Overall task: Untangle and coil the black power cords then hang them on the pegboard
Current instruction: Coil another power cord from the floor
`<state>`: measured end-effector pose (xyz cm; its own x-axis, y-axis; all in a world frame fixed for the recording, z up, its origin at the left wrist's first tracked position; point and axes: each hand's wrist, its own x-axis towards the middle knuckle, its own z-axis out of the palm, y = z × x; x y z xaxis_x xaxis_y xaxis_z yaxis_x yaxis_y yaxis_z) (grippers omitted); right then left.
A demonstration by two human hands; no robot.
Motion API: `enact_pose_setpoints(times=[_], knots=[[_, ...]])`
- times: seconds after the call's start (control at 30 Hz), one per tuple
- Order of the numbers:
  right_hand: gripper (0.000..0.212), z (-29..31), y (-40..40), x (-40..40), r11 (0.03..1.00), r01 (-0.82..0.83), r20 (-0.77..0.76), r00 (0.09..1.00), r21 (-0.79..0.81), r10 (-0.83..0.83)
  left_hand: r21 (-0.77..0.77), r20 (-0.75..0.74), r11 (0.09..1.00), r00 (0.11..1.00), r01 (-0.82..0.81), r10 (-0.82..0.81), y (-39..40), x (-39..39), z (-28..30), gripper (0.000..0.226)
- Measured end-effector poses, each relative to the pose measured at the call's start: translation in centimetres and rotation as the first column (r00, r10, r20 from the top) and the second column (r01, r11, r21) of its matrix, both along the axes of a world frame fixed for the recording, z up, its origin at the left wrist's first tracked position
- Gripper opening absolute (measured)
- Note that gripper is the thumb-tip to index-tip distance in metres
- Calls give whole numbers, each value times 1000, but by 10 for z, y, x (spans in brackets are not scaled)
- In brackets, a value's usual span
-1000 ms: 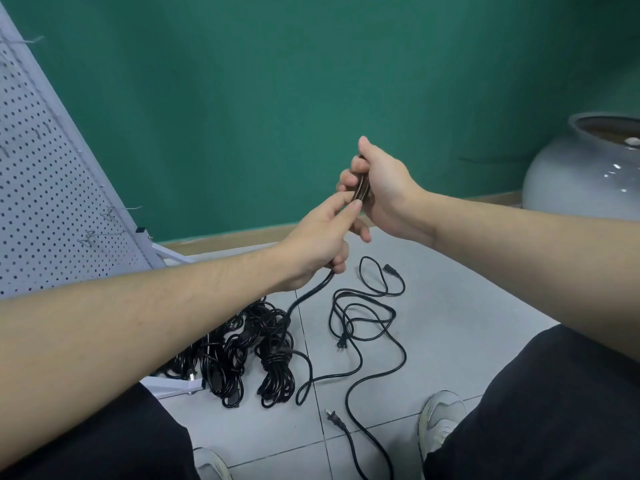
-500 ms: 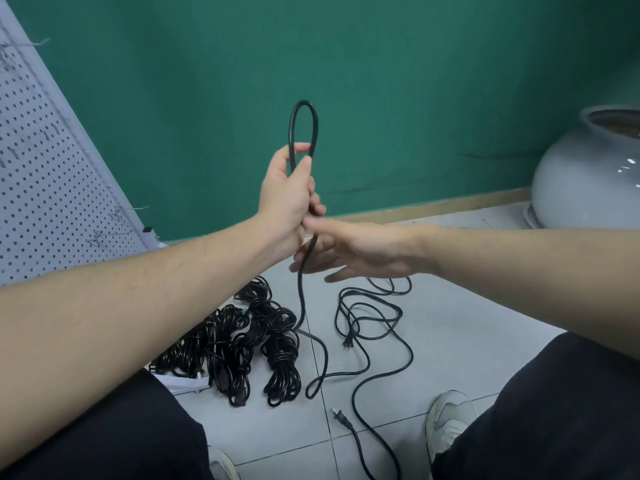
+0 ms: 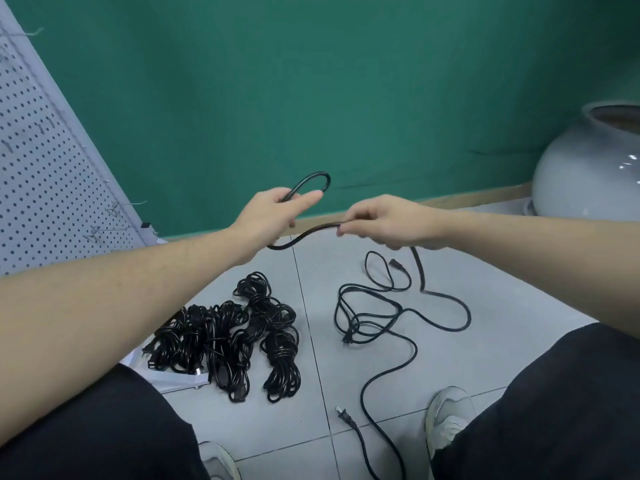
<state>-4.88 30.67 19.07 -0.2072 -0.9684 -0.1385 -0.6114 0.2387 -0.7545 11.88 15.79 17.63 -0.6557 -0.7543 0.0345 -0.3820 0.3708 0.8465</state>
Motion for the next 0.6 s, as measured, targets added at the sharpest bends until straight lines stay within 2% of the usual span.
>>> enact_pose_setpoints(times=[0.1, 0.17, 0.23, 0.3, 0.43, 0.53, 0.6], knots=[[22, 3, -6, -2, 965, 133, -57, 987, -227, -149, 13, 51, 990, 989, 139, -140, 13, -5, 4, 35], [40, 4, -9, -5, 910, 256, -144, 938, -327, -316, 40, 83, 978, 975, 204, -206, 17, -7, 3, 32], [60, 5, -9, -8, 868, 365, -232, 861, -337, -453, 43, 100, 972, 967, 229, -232, 20, -8, 1, 21], [66, 6, -9, -10, 869, 381, -262, 845, -316, -466, 47, 67, 975, 973, 218, -220, 24, -9, 1, 7], [46, 9, -9, -16, 881, 344, 55, 937, -325, -346, 88, -26, 982, 986, 166, -164, 28, -11, 3, 7], [36, 10, -9, -19, 876, 346, 81, 937, -337, -340, 296, -196, 936, 971, 191, -136, 34, -12, 2, 4], [37, 11, -9, -18, 876, 378, 91, 925, -301, -368, 368, -249, 906, 961, 210, -122, 40, -13, 1, 3]])
